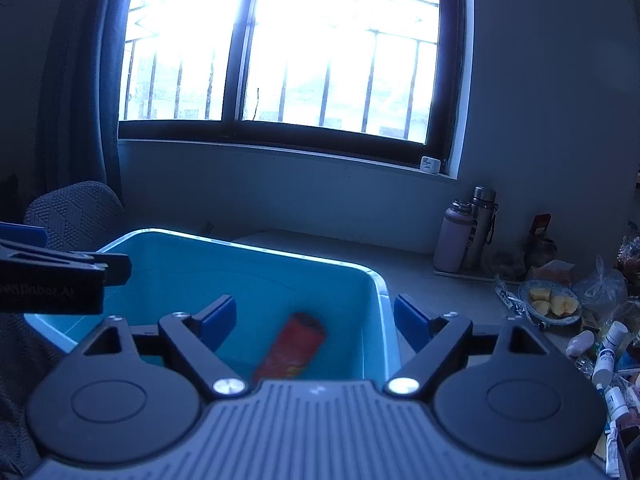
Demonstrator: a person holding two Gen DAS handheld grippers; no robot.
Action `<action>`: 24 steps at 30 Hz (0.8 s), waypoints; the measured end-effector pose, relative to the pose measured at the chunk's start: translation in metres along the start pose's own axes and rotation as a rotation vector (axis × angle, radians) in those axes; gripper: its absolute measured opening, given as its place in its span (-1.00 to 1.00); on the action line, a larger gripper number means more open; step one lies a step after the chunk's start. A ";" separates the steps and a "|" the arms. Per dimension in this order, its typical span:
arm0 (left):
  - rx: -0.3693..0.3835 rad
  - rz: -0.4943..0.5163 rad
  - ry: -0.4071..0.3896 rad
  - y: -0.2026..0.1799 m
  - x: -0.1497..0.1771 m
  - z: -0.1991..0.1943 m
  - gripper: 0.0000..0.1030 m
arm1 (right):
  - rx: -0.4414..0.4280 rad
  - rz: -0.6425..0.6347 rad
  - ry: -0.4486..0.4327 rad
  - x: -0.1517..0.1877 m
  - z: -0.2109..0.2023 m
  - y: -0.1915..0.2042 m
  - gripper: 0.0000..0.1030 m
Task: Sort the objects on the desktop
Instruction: 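Open left tool over the teal bin while right tool releases the pill bottle into it, then move right tool toward the remaining red canister on the table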
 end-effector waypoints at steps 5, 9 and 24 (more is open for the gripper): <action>-0.017 -0.008 0.029 -0.003 0.028 -0.037 0.86 | -0.001 0.040 0.001 0.022 -0.041 0.000 0.67; -0.026 -0.021 0.072 -0.005 0.062 -0.068 0.86 | -0.004 0.056 0.030 0.049 -0.071 0.004 0.68; -0.056 -0.030 0.206 0.003 0.190 -0.137 0.86 | -0.025 0.052 0.133 0.142 -0.125 0.027 0.68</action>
Point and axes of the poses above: each gripper's, at about its wrist camera, not at the fingertips, and z roughly the way its jaws point, y to its left, x to its underside, the point moved 6 cm from there along z, roughly the way its jaws point, and after that the axes turned 11 degrees about z, right-handed, at the moved point
